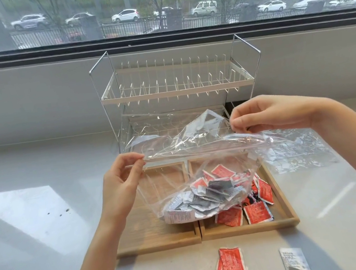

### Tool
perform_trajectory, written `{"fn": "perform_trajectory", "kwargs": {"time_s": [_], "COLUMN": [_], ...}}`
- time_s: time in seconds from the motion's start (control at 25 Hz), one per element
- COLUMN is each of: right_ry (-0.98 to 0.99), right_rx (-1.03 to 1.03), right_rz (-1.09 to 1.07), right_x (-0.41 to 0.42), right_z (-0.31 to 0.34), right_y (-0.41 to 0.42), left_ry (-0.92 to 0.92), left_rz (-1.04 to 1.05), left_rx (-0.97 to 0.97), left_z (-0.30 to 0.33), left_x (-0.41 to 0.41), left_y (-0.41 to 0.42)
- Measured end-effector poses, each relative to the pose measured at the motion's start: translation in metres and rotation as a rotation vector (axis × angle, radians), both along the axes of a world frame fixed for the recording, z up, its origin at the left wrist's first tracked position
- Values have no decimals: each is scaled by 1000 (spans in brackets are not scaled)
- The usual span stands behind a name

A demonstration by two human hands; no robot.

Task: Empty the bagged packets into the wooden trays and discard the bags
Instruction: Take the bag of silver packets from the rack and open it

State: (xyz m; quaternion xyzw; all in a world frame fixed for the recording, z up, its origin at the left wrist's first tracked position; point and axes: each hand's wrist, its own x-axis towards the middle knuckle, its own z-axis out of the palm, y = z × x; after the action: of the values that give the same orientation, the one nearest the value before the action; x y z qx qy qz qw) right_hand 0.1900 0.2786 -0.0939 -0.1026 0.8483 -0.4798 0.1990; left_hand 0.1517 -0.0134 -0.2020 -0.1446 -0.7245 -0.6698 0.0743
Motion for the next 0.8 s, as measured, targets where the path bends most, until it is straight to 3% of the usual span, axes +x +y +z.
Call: {"fn": "perform_trajectory", "kwargs": {"time_s": [0.44,0.64,0.72,0.8], "right_ry": [391,693,694,611], "right_rx": [68,238,154,-90], "right_rz": [-196,-232,-265,-327], "right_x": [5,3,4,7], "right_z": [31,43,36,28], "right_y": [-14,-20,-21,-17], "left_ry": [17,31,31,26], "left_rz": [-21,-3,13,26], "left_rx": [-1,-4,4,29], "left_z": [4,8,8,7], "left_x": [1,-4,-4,-3], "left_y": [-2,-2,-1,0]}}
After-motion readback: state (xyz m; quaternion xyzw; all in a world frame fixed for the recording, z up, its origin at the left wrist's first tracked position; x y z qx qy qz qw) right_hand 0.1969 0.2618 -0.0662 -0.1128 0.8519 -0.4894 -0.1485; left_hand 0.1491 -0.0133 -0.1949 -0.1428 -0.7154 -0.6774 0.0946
